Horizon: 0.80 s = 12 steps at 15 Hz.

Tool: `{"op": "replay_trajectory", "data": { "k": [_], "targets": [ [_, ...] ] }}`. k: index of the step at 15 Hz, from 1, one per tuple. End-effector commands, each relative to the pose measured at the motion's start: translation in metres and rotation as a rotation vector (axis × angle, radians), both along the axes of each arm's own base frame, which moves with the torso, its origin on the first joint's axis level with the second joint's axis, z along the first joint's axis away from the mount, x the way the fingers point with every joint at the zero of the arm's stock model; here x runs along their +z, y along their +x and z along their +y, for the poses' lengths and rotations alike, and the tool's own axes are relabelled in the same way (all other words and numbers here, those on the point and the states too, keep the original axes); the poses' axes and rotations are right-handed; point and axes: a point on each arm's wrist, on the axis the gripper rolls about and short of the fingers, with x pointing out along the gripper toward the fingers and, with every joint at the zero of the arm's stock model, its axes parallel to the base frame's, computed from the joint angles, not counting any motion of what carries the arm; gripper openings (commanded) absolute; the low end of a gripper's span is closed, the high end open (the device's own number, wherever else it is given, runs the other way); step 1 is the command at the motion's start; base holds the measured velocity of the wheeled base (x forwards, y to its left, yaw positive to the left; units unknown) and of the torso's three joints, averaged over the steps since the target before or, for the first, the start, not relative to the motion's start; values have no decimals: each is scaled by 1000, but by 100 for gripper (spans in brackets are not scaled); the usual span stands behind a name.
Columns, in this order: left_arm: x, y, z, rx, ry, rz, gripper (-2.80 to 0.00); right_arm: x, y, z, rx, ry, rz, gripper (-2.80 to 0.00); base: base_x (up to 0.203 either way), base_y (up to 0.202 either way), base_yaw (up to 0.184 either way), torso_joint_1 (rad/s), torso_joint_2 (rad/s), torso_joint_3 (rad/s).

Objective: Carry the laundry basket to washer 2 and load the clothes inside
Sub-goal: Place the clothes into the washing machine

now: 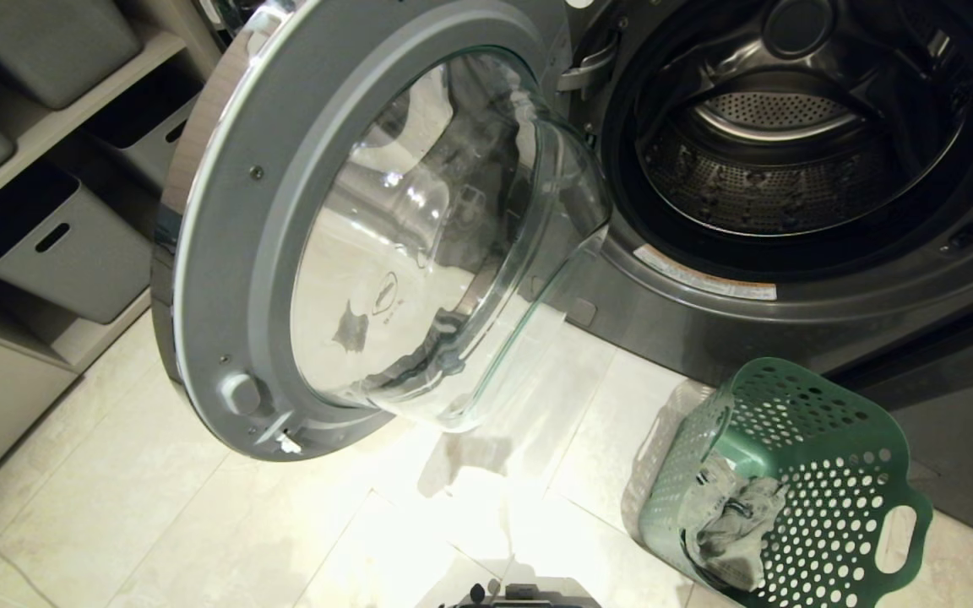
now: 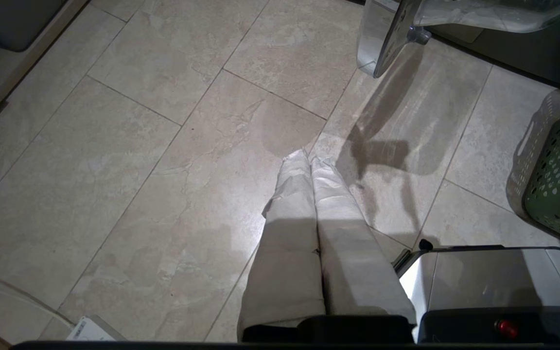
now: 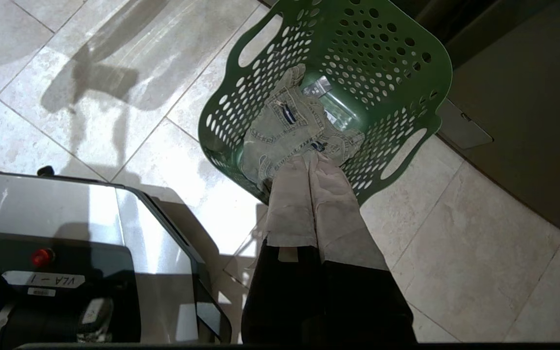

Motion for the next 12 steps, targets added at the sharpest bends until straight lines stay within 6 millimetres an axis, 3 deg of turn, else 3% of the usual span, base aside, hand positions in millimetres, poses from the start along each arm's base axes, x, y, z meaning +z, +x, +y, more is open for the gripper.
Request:
{"op": "replay_trajectory", "data": {
  "k": [1, 9, 12],
  "targets": [
    [0, 0, 0, 0, 0, 2, -280, 0, 0, 0, -2, -1, 3, -280, 0, 0, 0, 0, 0, 0],
    [0, 0, 0, 0, 0, 2, -280, 0, 0, 0, -6, 8, 3, -280, 0, 0, 0, 0, 0, 0],
    [0, 0, 0, 0, 0, 2, -280, 0, 0, 0, -6, 8, 3, -280, 134, 0, -1, 0, 1, 1]
  ]
}}
